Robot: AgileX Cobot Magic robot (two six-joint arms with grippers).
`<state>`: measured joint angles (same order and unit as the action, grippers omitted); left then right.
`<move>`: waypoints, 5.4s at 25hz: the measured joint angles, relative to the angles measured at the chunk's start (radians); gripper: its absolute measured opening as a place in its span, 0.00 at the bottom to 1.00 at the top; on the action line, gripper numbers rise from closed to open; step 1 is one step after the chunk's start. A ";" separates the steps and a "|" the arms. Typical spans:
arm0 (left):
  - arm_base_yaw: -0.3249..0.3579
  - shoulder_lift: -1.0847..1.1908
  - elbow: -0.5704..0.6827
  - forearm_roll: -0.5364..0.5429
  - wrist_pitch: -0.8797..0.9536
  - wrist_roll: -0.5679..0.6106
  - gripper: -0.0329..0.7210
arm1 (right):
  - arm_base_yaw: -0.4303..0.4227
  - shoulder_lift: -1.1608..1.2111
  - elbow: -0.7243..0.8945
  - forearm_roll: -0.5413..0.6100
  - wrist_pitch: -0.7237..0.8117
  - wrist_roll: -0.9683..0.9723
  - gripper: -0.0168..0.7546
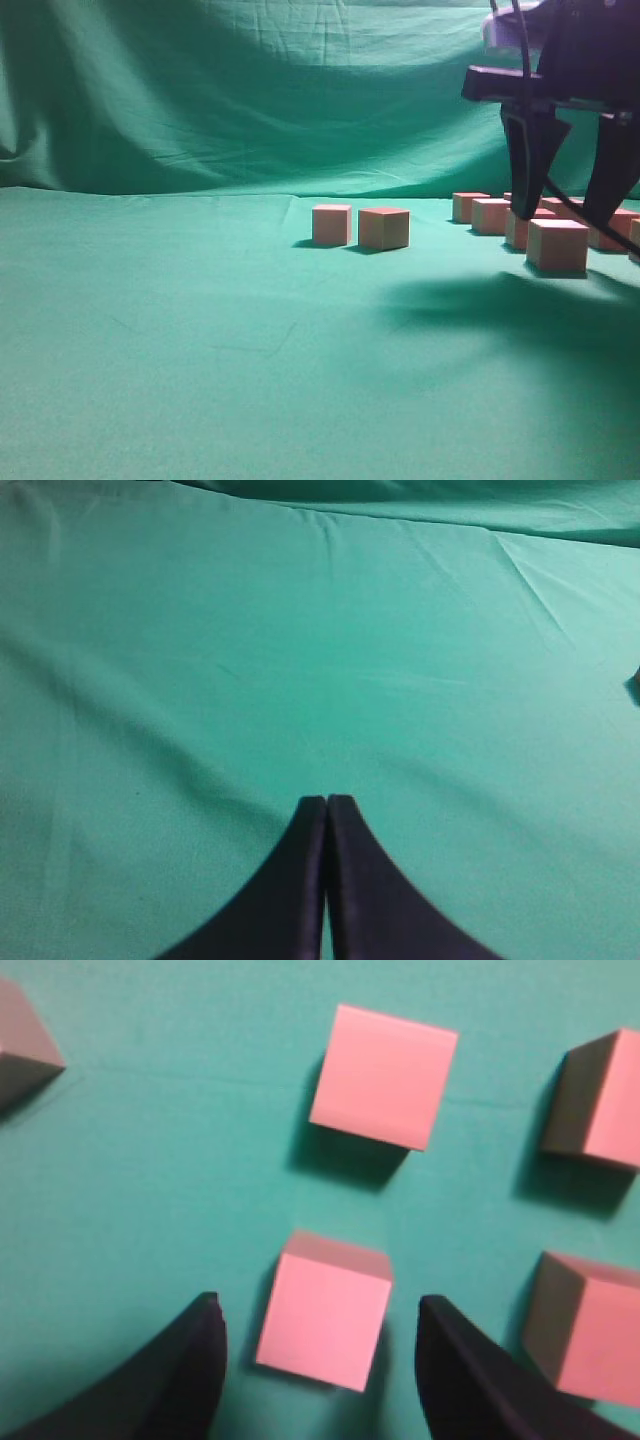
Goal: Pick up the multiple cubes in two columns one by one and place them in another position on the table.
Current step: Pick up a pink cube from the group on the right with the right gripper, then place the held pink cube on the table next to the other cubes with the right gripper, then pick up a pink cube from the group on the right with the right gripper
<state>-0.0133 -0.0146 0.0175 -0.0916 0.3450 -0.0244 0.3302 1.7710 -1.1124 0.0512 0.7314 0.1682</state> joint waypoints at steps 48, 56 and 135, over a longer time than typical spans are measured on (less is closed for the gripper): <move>0.000 0.000 0.000 0.000 0.000 0.000 0.04 | 0.363 0.596 -1.041 -0.140 0.465 0.123 0.38; 0.000 0.000 0.000 0.000 0.000 0.000 0.04 | 0.363 0.625 -1.042 -0.146 0.441 0.133 0.38; 0.000 0.000 0.000 0.000 0.000 0.000 0.04 | -0.199 0.015 0.020 -0.029 0.006 -0.130 0.49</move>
<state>-0.0133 -0.0146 0.0175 -0.0916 0.3450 -0.0244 0.1307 1.7858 -1.0923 0.0226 0.7372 0.0384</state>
